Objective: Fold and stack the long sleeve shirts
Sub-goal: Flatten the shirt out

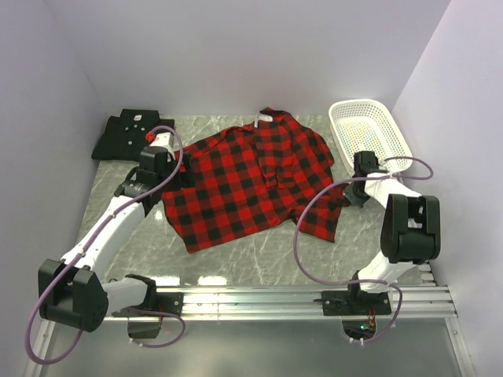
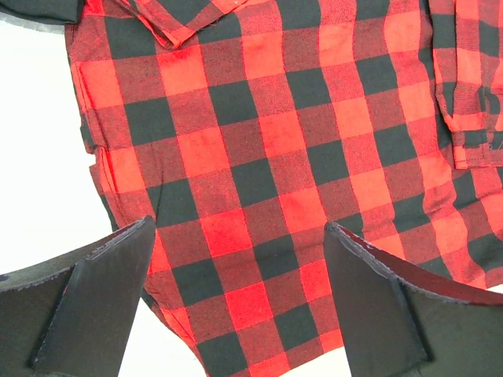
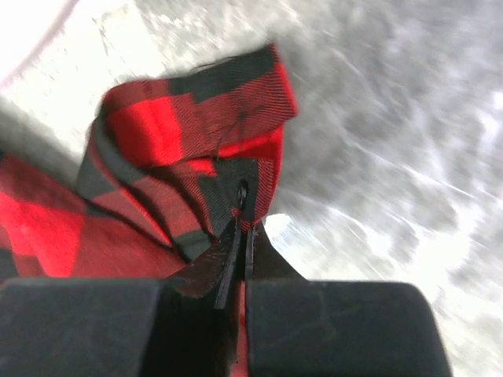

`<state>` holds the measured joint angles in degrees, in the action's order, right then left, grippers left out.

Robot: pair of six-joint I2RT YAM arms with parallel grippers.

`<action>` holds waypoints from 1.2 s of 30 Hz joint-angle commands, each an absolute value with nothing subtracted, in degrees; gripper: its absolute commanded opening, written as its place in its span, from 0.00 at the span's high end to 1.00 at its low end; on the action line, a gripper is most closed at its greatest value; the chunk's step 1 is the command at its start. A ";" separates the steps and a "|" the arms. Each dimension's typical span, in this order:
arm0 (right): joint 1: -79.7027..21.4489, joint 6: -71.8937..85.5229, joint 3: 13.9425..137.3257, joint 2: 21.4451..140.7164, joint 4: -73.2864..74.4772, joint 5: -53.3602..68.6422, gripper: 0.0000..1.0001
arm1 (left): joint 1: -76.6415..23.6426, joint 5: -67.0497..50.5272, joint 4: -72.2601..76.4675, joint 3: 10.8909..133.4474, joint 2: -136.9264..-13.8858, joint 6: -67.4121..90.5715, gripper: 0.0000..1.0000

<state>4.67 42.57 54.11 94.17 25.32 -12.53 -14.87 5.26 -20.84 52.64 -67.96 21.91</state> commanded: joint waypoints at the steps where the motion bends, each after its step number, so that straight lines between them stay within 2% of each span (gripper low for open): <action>1: 4.66 39.47 55.38 84.15 31.81 -15.21 1.00 | -15.12 5.10 -19.95 53.26 -66.80 21.62 0.06; 9: 4.22 34.72 50.19 61.29 42.34 -13.54 1.00 | -15.12 5.80 -20.39 53.79 -66.62 22.14 0.06; 13: 4.13 29.81 53.60 48.81 47.97 -10.38 1.00 | -15.12 4.49 -19.78 53.53 -66.53 22.59 0.06; 16: 4.13 26.55 59.40 43.79 53.51 -8.62 1.00 | -15.03 4.83 -19.60 53.35 -66.36 22.85 0.06; 26: 4.22 24.16 81.37 37.53 60.64 -10.37 1.00 | -13.97 7.82 -19.34 53.09 -66.97 23.64 0.05; 31: 4.22 25.57 77.80 36.04 62.40 -10.81 0.99 | -13.89 7.30 -20.04 53.26 -68.20 23.73 0.05; 33: 4.13 26.36 73.67 35.16 63.36 -10.64 0.89 | -13.89 7.21 -20.13 53.17 -68.47 23.82 0.05; 34: 4.13 26.54 72.52 34.03 63.80 -10.46 0.76 | -13.89 7.12 -20.21 53.17 -68.47 23.82 0.05; 36: 4.13 27.07 70.41 32.70 64.51 -9.67 0.59 | -13.89 7.12 -19.95 53.00 -68.64 23.82 0.05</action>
<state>4.38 26.46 72.71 34.37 61.49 -9.96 -14.04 6.96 -20.88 52.64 -68.47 23.31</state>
